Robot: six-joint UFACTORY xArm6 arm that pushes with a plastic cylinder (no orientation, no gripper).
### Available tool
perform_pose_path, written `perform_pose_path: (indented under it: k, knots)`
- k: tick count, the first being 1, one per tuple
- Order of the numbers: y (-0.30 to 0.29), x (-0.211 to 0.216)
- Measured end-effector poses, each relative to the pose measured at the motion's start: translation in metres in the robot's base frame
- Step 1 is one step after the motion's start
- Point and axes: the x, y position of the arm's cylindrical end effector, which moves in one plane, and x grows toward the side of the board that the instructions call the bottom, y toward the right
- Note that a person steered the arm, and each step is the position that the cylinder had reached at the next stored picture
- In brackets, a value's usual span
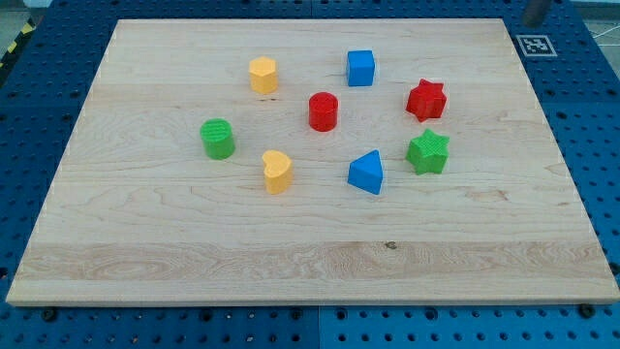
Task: Move your arm towards the center right of the board
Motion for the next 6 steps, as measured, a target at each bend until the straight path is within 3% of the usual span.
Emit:
perform_pose_path:
  k: [2,3,4,6]
  knots:
    - [0.002,0.008]
    - [-0.032,0.081]
    - [-0.033,0.096]
    - [-0.081,0.079]
